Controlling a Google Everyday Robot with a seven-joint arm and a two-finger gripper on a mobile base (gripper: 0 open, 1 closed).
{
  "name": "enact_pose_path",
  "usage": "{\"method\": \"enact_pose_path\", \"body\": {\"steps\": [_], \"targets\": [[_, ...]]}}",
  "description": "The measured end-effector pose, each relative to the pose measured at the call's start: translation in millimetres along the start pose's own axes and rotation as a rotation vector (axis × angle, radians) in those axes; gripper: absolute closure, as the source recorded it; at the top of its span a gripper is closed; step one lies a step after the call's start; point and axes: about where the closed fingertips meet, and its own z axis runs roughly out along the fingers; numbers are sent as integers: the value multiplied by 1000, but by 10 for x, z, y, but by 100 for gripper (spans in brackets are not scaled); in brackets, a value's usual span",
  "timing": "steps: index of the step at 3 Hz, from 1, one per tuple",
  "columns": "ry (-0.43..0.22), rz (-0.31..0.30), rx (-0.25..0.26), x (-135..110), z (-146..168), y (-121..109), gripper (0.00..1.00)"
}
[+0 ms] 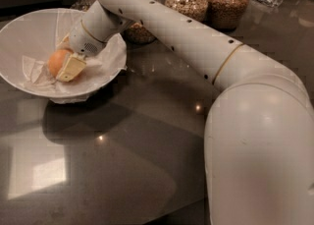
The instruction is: Pick orange from white bowl
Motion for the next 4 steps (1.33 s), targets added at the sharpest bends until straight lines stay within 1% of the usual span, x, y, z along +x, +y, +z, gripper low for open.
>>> {"method": "enact_pose_path", "body": {"steps": [1,2,3,4], "targets": [[0,0,0,0,0,0,85],[-47,-35,10,-119,-42,-63,100],[-64,-67,56,-193,-288,-100,100],[-75,-83,80,-220,-491,-62,100]]}}
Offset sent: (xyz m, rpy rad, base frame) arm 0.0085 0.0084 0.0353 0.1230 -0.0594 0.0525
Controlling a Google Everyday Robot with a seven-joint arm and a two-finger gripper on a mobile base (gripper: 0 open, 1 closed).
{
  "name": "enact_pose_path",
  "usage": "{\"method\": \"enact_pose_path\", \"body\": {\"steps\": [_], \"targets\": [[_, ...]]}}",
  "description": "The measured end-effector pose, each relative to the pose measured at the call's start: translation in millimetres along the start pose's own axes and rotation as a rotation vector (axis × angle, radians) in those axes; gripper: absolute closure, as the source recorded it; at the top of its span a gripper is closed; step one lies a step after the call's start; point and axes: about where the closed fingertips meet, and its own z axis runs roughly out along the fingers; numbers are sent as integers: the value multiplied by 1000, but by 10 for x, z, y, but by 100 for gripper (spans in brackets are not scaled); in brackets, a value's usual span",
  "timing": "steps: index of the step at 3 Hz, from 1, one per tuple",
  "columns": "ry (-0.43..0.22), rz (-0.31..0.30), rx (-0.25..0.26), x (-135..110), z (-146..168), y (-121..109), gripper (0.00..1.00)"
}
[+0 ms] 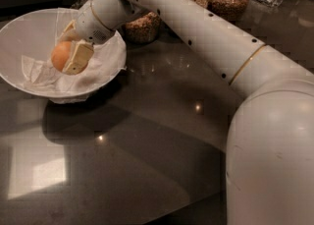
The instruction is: Pick orange from white bowl
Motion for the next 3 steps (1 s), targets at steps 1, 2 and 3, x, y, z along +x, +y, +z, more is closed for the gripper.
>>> {"method": "enact_pose_path", "body": {"steps": [1,2,3], "targets": [[-51,-13,-2,-40,-164,105,100],[-107,-61,38,-232,-792,257,100],[-107,-61,39,-232,-803,260,100]]}}
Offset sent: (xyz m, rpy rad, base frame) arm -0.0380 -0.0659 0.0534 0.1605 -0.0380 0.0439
